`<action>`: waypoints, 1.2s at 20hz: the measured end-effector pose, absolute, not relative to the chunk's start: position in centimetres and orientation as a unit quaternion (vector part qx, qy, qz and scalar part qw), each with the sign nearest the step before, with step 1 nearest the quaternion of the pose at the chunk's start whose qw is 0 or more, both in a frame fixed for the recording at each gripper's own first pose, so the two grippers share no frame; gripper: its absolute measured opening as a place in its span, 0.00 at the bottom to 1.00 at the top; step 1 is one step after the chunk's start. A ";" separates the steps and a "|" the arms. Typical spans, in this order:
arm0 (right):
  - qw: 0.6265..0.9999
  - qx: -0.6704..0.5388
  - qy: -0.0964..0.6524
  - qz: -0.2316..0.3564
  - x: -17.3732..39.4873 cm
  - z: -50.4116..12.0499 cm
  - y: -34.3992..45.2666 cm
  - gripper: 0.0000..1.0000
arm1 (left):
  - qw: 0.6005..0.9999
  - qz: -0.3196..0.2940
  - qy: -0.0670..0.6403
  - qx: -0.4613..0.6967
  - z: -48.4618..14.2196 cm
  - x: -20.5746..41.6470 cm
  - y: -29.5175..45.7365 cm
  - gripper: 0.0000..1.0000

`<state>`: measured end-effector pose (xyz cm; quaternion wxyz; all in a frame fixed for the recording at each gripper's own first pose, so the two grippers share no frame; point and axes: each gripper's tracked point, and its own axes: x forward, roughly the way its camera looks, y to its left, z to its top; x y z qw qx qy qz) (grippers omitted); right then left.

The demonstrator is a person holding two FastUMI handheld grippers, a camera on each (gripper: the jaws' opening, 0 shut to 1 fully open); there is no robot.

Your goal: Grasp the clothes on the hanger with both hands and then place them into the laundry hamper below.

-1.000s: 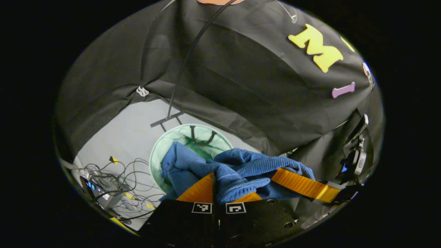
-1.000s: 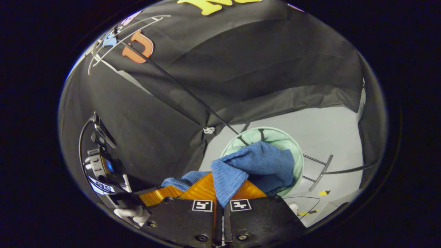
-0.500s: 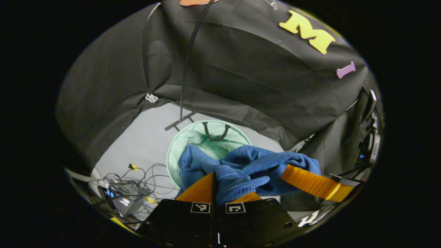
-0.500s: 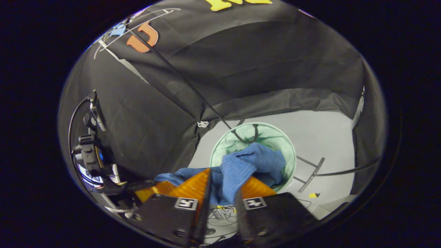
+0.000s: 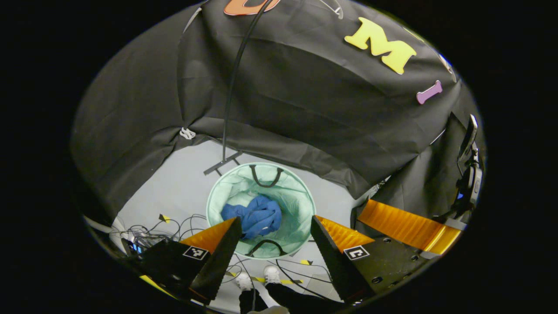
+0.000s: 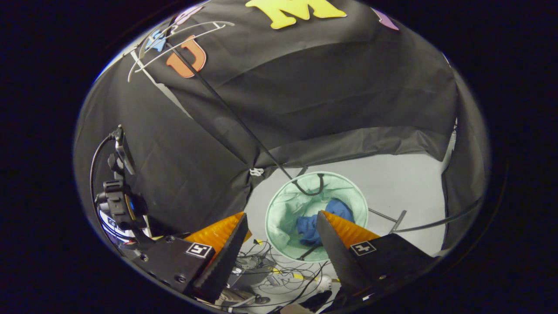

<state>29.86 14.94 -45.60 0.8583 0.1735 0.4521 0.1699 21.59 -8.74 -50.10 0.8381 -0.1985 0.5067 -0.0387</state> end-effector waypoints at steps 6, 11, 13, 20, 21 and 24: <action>0.868 0.176 0.438 0.155 28.9 -44.1 13.7 1.00 | 0.856 -0.032 0.487 -0.171 -47.9 21.1 -7.8 0.97; 0.887 0.157 0.408 0.150 27.1 -42.1 12.0 1.00 | 0.883 -0.045 0.443 -0.150 -43.5 20.9 -7.2 0.97; 0.896 0.157 0.388 0.150 25.9 -40.1 10.9 1.00 | 0.895 -0.052 0.418 -0.147 -41.1 20.7 -6.9 1.00; 0.935 0.181 0.272 0.137 20.5 -27.8 4.7 1.00 | 0.939 -0.081 0.300 -0.147 -27.9 19.3 -9.5 0.97; 0.941 0.181 0.248 0.139 19.4 -25.5 3.7 1.00 | 0.944 -0.080 0.282 -0.149 -25.6 18.9 -9.8 0.97; 0.962 0.142 0.177 0.154 16.5 -19.0 0.3 1.00 | 0.964 -0.073 0.225 -0.126 -18.2 15.4 -10.9 1.00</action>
